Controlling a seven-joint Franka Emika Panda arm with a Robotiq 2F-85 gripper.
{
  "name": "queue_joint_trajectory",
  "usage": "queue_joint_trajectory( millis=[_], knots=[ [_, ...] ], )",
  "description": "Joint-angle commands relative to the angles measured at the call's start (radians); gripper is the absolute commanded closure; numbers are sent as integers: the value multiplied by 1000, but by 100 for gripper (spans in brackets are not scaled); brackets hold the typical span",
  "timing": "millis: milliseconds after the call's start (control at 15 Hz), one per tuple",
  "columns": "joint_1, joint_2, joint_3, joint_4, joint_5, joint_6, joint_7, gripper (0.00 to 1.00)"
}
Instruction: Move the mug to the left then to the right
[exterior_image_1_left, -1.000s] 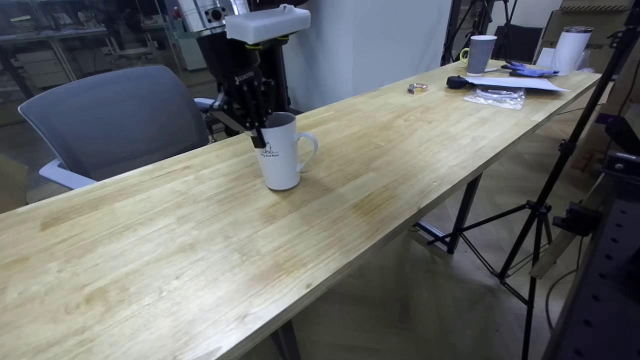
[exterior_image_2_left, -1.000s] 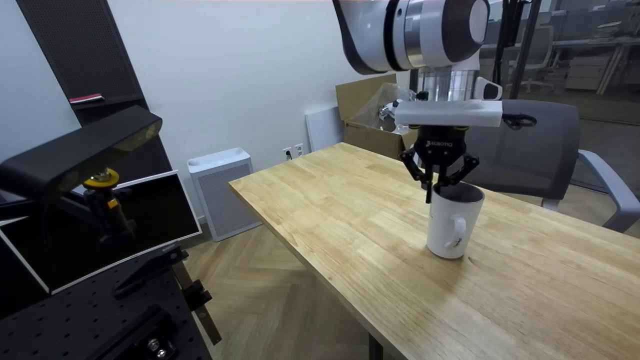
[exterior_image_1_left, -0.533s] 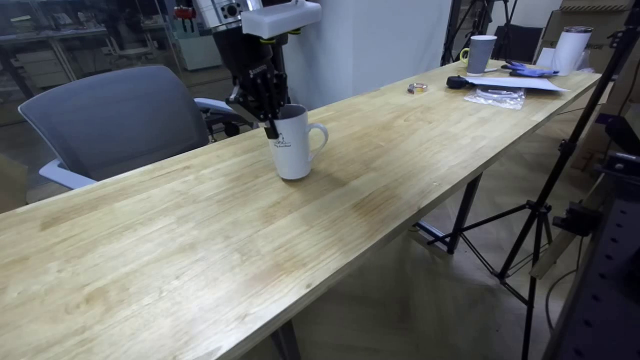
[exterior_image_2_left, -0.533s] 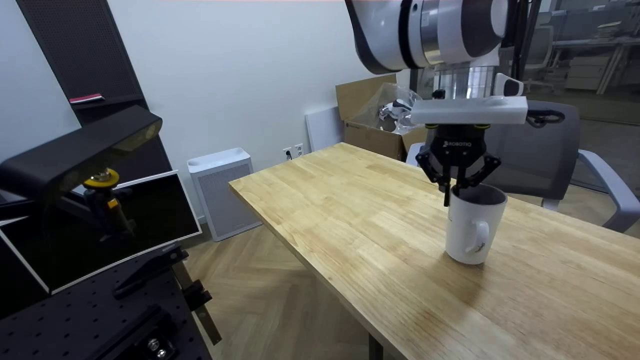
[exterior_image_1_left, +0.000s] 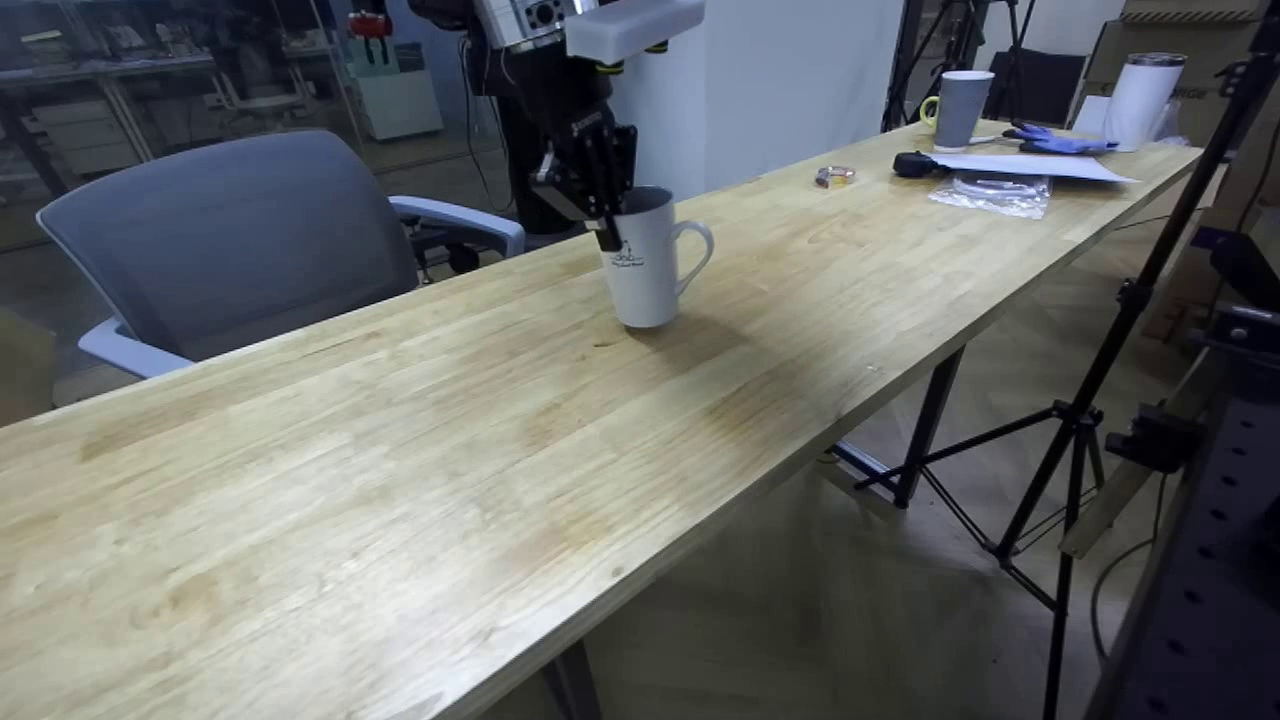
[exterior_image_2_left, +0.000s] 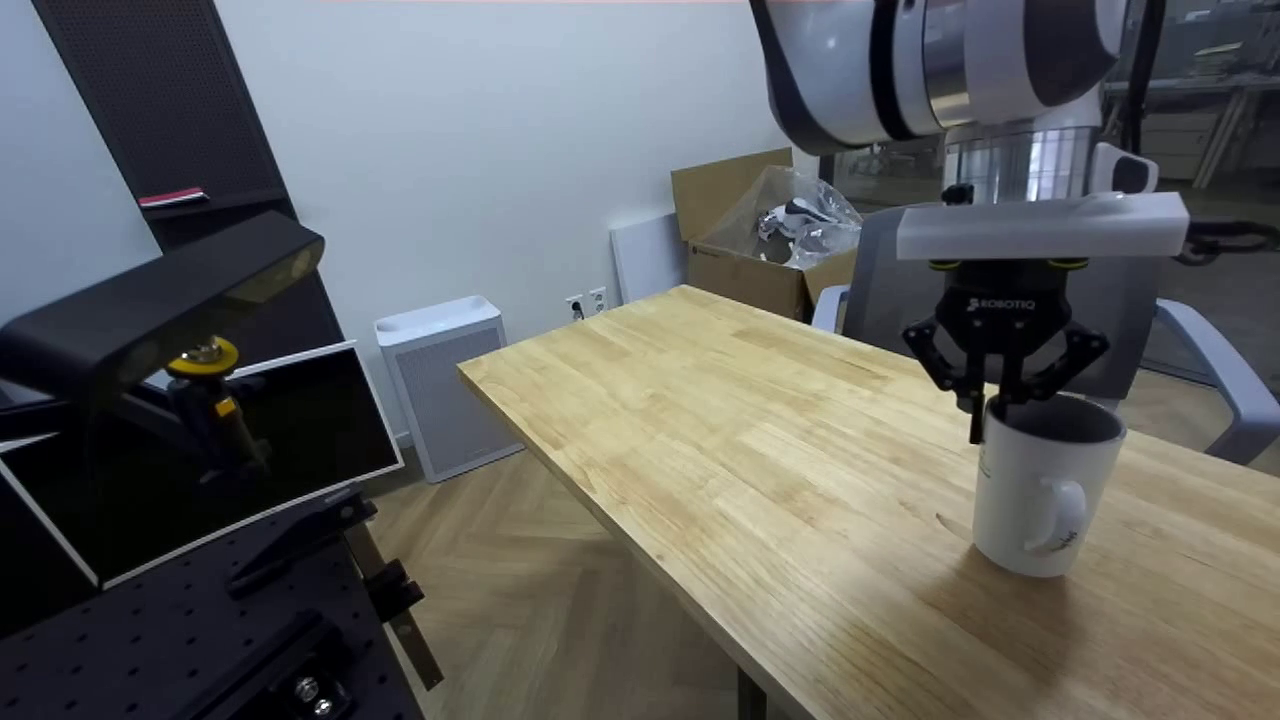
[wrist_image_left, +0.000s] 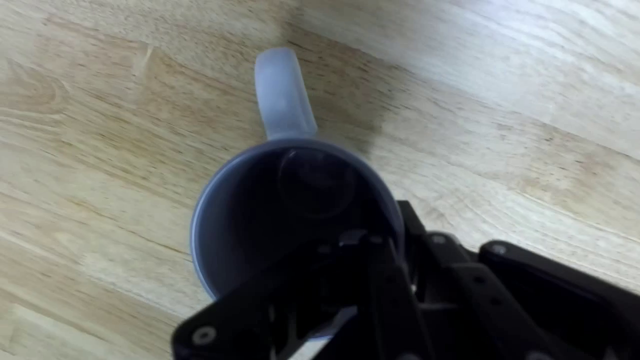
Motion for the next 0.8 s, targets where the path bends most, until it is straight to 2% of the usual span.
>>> queue_joint_trajectory(
  millis=[0,267,733],
  knots=[
    [-18,-20,-16,1,-25,-10,35,97],
    [-52,-32,-30,-19,-19,9,24,97],
    [-138,-53,-16,-80,15,111,-20,97]
  ],
)
